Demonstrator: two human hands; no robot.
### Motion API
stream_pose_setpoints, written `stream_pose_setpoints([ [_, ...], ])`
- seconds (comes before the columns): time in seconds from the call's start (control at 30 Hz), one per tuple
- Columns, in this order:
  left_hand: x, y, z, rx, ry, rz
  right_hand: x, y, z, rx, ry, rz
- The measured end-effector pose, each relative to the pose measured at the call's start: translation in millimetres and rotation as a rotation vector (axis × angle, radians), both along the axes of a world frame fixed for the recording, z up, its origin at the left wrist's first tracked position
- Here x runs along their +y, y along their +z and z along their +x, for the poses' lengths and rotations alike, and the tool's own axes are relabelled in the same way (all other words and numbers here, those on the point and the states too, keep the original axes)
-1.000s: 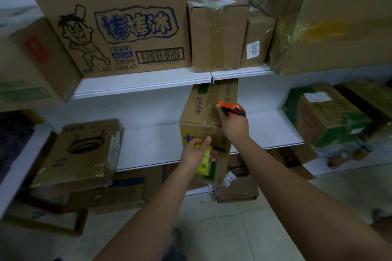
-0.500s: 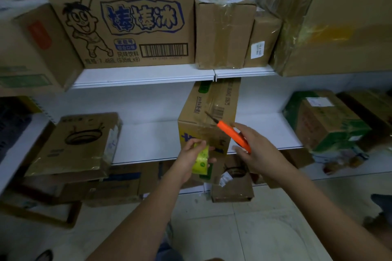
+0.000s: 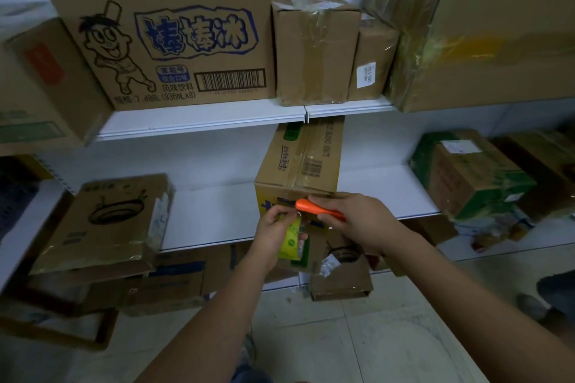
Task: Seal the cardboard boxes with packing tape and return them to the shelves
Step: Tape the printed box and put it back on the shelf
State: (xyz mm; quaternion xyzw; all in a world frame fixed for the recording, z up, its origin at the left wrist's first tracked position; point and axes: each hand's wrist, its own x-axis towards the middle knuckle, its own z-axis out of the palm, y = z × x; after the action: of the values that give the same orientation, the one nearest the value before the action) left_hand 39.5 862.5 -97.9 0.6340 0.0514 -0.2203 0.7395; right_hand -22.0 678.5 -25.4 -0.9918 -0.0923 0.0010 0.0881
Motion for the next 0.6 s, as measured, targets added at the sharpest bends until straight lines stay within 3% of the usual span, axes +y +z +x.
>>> stream_pose_setpoints([
  [0.37, 0.5, 6.7, 15.0, 0.002, -0.066, 0.034, -34.7, -15.3, -24.2, -0.022, -0.150, -0.103],
  [0.6, -0.1, 2.7, 13.6, -0.015, -0.050, 0.059, -24.7, -9.5, -31.3, -0.044, -0.027, 0.062],
])
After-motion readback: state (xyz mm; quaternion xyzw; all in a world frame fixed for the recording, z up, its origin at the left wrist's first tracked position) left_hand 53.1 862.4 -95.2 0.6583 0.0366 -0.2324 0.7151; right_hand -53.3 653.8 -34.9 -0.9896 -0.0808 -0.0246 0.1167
